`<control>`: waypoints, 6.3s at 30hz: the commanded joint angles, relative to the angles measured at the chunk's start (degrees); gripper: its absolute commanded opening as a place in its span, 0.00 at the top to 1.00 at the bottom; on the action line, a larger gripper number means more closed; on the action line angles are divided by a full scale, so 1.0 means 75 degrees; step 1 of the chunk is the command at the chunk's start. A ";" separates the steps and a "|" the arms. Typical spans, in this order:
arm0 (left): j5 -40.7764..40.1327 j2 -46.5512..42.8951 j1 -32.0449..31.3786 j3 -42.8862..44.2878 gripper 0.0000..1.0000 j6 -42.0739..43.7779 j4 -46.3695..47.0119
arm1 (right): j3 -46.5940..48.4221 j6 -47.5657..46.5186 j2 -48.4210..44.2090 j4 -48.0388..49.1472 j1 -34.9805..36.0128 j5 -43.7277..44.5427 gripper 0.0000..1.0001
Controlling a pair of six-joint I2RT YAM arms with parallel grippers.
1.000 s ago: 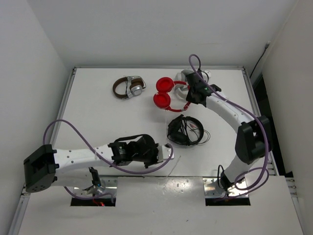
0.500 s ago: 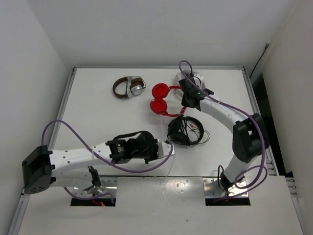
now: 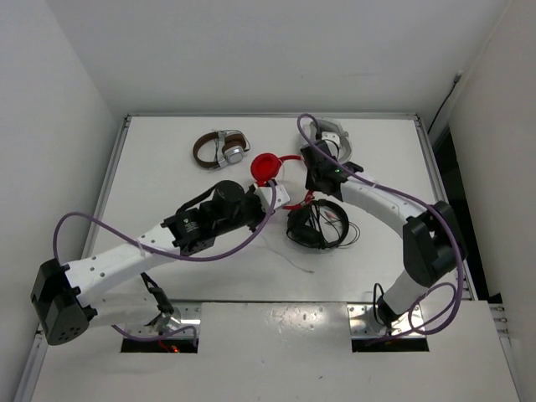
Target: Wrap the headphones
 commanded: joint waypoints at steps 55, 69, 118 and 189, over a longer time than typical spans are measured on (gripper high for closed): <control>0.0127 0.1574 0.4168 0.0012 1.00 0.0599 0.1183 | -0.0570 -0.3259 -0.2006 0.0979 0.1272 -0.1744 1.00; 0.1803 0.1200 0.5023 -0.0644 0.68 -0.0361 0.1218 | -0.0125 -0.2521 -0.1865 0.0769 0.0054 -0.1897 1.00; -0.2286 0.3283 0.0489 -0.0212 0.36 -0.6701 0.0187 | 0.0567 -0.0317 -0.0846 0.0078 -0.0639 -0.0045 1.00; -0.2954 0.4447 -0.0027 -0.0115 0.37 -0.6549 -0.0059 | 0.0755 0.0116 -0.0553 -0.0075 -0.0709 -0.0245 1.00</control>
